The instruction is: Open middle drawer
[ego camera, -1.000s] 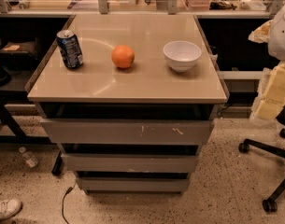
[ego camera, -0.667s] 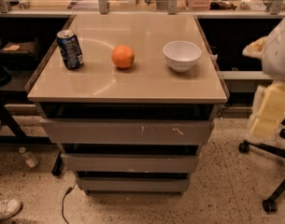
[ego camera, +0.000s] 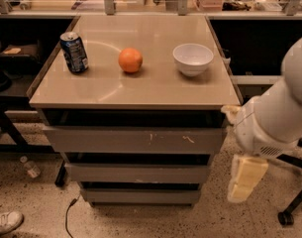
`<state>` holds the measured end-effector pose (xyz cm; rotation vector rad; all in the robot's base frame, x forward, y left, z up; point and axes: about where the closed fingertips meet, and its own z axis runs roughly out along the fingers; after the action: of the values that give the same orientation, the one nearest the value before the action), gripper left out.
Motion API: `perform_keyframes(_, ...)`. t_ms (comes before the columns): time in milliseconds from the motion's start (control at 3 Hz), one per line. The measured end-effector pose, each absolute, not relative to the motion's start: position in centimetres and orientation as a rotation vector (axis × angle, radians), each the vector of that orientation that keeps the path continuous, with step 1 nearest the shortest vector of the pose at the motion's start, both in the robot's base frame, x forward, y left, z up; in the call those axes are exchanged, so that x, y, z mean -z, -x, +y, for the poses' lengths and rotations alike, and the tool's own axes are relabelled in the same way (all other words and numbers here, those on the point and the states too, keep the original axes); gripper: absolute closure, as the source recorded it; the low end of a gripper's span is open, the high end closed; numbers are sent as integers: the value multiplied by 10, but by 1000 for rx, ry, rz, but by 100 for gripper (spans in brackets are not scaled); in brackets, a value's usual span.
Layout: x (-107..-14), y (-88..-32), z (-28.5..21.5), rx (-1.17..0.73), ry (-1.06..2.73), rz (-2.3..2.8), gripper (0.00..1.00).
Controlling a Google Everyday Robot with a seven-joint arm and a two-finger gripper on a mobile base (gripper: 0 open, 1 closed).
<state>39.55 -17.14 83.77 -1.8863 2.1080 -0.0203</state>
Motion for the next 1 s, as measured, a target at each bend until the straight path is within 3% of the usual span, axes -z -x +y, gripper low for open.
perform_keyframes(333, -771, -388, -157, -81, 1917, 2150, 0)
perform_keyframes(1000, -753, -387, -153, -59, 1912, 2128, 0)
